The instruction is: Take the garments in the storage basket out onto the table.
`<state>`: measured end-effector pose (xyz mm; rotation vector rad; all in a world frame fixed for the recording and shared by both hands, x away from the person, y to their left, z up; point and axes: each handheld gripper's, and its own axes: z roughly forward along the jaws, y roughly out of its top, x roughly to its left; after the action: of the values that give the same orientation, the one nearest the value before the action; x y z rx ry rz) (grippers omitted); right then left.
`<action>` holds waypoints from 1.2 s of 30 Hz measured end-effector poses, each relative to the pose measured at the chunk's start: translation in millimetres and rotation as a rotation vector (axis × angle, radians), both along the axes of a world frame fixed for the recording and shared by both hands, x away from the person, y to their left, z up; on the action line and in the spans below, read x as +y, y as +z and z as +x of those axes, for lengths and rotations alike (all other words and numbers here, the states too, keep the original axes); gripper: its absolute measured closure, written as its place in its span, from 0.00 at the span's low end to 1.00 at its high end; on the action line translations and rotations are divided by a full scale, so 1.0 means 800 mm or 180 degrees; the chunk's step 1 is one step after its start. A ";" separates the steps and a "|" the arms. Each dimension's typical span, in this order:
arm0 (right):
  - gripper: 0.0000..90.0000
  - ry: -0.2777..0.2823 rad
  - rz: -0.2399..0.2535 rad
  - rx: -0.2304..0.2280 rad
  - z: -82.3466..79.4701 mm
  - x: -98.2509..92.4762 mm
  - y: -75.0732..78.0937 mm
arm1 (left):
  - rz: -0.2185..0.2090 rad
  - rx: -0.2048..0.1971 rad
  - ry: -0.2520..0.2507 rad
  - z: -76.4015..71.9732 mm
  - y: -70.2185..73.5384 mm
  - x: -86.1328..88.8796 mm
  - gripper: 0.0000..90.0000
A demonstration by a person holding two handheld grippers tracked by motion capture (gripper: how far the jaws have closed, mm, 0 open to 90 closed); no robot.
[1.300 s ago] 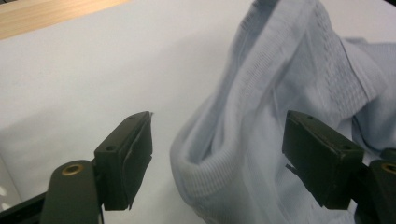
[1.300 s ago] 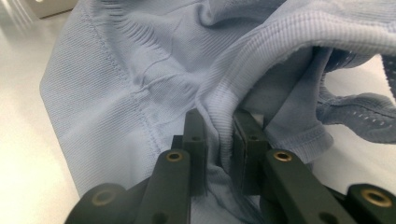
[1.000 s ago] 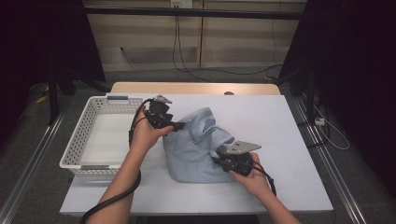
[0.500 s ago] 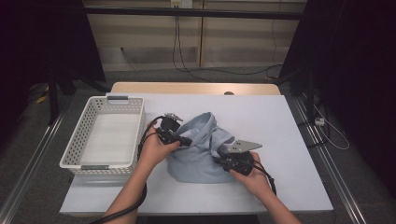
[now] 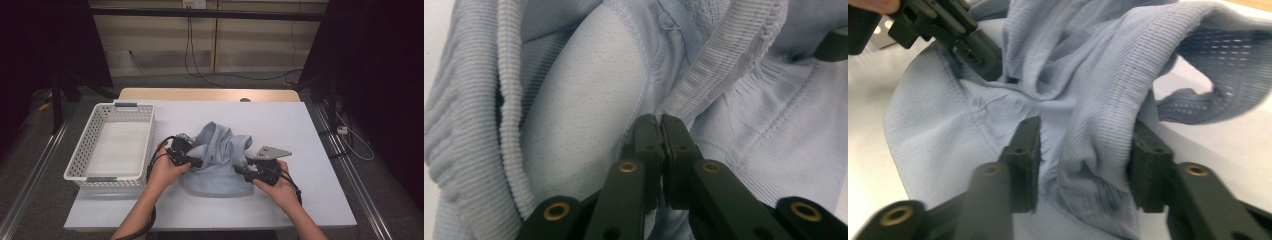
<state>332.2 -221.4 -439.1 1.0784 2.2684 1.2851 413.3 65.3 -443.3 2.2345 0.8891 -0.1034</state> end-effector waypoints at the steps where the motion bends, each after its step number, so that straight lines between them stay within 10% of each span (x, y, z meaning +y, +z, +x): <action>1: 0.58 -0.0008 0.0005 -0.0003 0.000 -0.002 0.001 | 0.0004 -0.0005 -0.0009 0.000 0.000 0.001 0.97; 16: 0.28 -0.0274 0.0111 -0.0028 0.007 -0.021 0.020 | 0.0023 -0.0044 -0.0008 -0.002 -0.001 0.000 0.97; 36: 0.29 -0.0543 0.0097 0.0002 0.071 -0.012 0.059 | 0.0038 -0.0049 -0.0024 -0.002 -0.001 -0.001 0.97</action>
<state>388.8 -231.2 -391.7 1.2532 2.1117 1.2536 411.6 64.8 -443.8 2.2471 0.8752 -0.0845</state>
